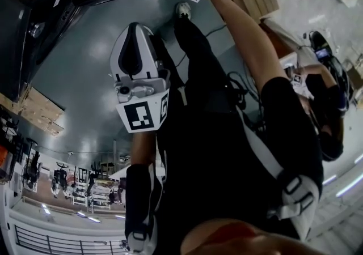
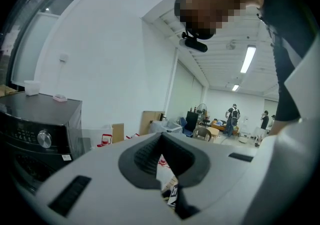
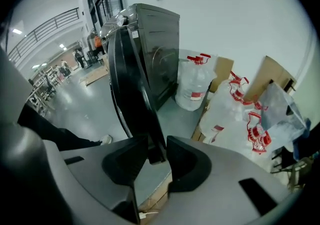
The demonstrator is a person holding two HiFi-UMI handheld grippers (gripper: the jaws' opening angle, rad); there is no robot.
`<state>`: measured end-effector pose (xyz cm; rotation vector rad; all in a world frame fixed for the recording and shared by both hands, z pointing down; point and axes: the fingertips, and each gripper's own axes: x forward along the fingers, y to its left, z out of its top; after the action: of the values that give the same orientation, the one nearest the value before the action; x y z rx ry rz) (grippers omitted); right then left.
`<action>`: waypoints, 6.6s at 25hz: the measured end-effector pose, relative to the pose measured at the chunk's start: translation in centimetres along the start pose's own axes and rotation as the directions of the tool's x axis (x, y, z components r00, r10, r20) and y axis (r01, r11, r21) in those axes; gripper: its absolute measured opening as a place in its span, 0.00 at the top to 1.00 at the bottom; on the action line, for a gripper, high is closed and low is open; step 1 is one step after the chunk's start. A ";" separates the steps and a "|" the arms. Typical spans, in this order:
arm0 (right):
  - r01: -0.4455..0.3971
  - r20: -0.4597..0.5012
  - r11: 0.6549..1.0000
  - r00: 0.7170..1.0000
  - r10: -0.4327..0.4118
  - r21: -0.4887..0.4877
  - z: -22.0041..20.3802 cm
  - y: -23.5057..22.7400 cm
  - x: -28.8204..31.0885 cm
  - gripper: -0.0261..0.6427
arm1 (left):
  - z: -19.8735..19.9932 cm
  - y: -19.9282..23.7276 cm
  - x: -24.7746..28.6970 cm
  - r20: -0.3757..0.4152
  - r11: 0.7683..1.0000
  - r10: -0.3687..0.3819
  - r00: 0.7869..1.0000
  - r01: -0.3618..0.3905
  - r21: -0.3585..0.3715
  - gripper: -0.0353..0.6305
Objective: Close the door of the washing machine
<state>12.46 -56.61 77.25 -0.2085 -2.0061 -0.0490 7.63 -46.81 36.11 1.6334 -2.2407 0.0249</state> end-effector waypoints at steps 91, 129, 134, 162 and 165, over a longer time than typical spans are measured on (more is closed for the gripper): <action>0.303 0.023 0.768 0.924 -0.382 0.564 12.0 52.3 13.7 0.86 | -16.0 37.0 -49.8 0.148 0.980 0.152 0.977 -0.130 -0.148 0.94; 0.230 0.037 0.703 0.938 -0.343 0.673 26.4 58.7 21.8 0.82 | -14.5 51.7 -47.9 0.176 0.960 0.268 0.947 -0.247 -0.131 0.94; 0.220 0.041 0.715 0.944 -0.329 0.664 26.7 59.2 21.9 0.82 | -14.7 53.0 -47.4 0.152 0.968 0.248 0.957 -0.238 -0.081 0.94; 0.318 -0.025 0.434 0.829 -0.558 0.843 36.4 59.4 26.1 0.83 | -14.1 68.0 -44.6 0.086 0.990 -0.136 0.987 0.139 -0.026 0.94; 0.318 -0.035 0.410 0.825 -0.565 0.855 38.4 59.0 27.0 0.83 | -14.0 69.5 -44.1 0.093 0.988 -0.149 0.984 0.153 -0.030 0.94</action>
<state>-23.06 9.72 81.52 1.0290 -2.0554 0.6445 -41.02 19.67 49.67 1.8133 -2.1613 -0.1322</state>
